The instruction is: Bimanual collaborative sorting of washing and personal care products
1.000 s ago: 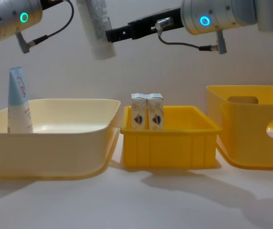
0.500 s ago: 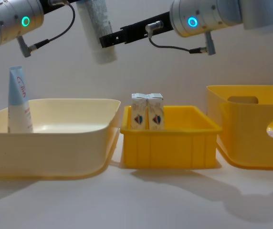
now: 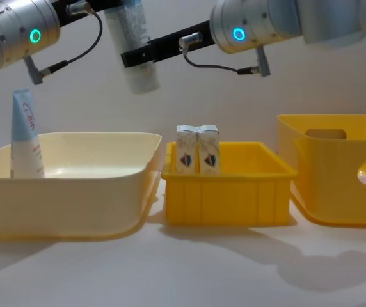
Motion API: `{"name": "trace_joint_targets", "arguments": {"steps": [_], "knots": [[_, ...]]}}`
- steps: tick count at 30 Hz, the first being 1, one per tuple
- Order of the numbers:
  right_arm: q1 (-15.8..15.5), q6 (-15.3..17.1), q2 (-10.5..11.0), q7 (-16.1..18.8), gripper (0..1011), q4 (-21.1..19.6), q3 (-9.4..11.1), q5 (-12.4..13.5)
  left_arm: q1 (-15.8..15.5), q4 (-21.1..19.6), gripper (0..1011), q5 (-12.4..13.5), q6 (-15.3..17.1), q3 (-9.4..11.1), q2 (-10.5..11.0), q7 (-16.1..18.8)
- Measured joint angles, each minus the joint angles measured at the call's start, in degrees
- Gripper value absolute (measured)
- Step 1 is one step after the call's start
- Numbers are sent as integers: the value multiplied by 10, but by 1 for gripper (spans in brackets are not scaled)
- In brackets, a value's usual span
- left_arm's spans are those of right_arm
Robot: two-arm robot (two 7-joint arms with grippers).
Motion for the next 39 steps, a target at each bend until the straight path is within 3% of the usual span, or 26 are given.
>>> {"name": "trace_joint_targets", "arguments": {"steps": [25,35,39], "knots": [[49,-45,-40,12,999,108,-21,-23,4,-1,180,-6,-1,4,1,-1],[58,-53,-47,12,735,127,-22,-27,5,-1,180,-6,-2,5,2,-1],[59,-55,-49,13,679,130,-22,-27,5,-1,180,-6,-2,5,2,-1]]}}
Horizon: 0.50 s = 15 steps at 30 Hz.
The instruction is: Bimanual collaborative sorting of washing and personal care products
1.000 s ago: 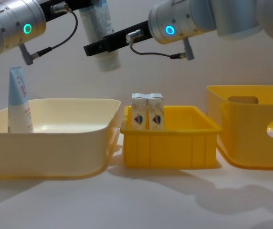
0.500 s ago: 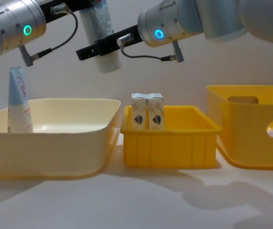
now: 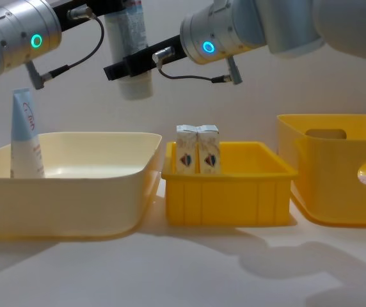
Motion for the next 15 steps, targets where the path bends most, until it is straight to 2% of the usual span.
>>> {"name": "trace_joint_targets", "arguments": {"steps": [15], "knots": [[3,-4,-3,0,596,7,-1,-1,0,0,180,1,-1,0,0,0]]}}
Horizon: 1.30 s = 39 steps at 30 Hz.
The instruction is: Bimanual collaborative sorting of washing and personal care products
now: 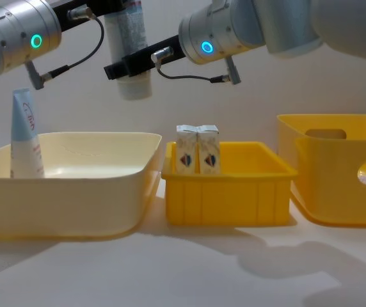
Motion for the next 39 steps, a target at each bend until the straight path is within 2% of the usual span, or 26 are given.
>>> {"name": "trace_joint_targets", "arguments": {"steps": [25,31,34,35,36,39], "knots": [[1,-1,-1,0,572,3,0,-1,0,0,180,0,0,0,0,0],[1,-1,-1,0,572,3,0,-1,0,0,294,0,0,0,0,0],[1,-1,-1,0,572,3,0,-1,0,0,413,0,0,0,0,0],[1,-1,-1,0,572,3,0,-1,0,0,413,0,0,0,0,0],[1,-1,-1,0,572,3,0,-1,0,0,472,0,0,0,0,0],[1,-1,-1,0,572,3,0,-1,0,0,528,0,0,0,0,0]]}}
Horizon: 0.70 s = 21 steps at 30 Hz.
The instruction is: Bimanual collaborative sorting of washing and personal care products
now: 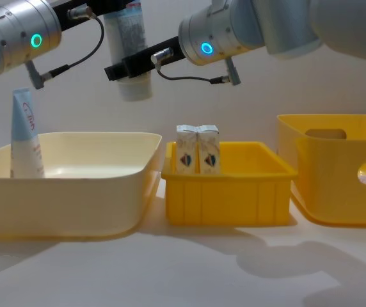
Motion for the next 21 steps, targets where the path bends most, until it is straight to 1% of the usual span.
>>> {"name": "trace_joint_targets", "arguments": {"steps": [1,5,6,9,11,12,14,21], "knots": [[0,0,0,0,572,0,0,0,0,0,586,0,0,0,0,0],[-1,1,2,-3,572,-4,2,-1,0,0,692,0,0,0,0,0],[-2,2,4,-5,572,-8,3,-2,0,0,755,0,0,0,0,0],[-6,6,8,-13,572,-15,6,-4,0,0,832,0,0,0,0,0],[-9,10,13,-20,572,-23,9,-6,0,0,902,0,0,0,0,0],[-11,11,14,-23,572,-27,11,-7,0,0,913,0,0,0,0,0],[-14,17,19,-32,572,-37,15,-9,0,0,992,0,0,0,0,0],[-27,39,38,-62,572,-73,31,-17,0,0,1003,0,0,0,0,0]]}}
